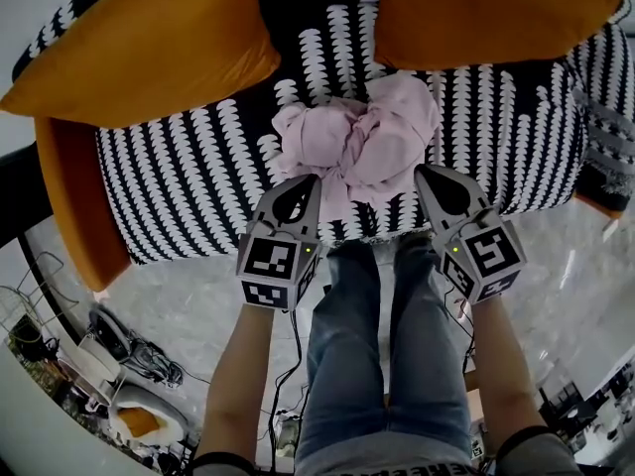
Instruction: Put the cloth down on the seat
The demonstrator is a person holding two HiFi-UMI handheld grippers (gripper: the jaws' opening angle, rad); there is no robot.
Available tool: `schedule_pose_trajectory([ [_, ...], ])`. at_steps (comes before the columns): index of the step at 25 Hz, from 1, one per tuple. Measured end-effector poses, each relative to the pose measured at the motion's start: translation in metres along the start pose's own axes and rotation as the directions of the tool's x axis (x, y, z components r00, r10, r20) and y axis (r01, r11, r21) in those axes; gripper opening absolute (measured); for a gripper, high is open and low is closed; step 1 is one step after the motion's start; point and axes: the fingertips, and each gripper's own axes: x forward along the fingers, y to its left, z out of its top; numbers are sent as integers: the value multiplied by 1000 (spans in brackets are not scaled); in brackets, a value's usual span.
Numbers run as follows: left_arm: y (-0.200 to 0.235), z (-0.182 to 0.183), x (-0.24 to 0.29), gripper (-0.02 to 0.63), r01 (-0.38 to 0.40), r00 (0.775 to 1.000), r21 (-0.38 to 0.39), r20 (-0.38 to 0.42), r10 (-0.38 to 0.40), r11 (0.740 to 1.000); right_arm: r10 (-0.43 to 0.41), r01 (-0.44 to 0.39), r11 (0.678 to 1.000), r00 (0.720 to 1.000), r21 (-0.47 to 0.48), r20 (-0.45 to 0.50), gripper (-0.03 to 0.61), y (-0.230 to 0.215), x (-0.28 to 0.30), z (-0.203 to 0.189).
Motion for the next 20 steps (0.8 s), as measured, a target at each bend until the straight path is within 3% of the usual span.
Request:
schedule_pose_trajectory([
  [4,-20,26,-19,25,41,999,-24,31,-40,999,64,-64,998,998,-18,-18,-5,22,-22,23],
  [8,-12,107,-53,25,55,988,6,145,-55,998,77,-75,994,997,-83,28,-5,42,-34,106],
  [10,-7,136,-79,25,51,985,29,164,-56,998,90,-86,992,995,-96,41,-5,62,-41,141],
  [14,-14,159,-125,25,54,982,59,176,-64,997,115,-111,990,993,-91,42,-5,102,-62,173],
  [20,-42,182,-163,25,52,978,65,198,-63,997,157,-147,979,985,-141,65,-5,128,-102,206],
])
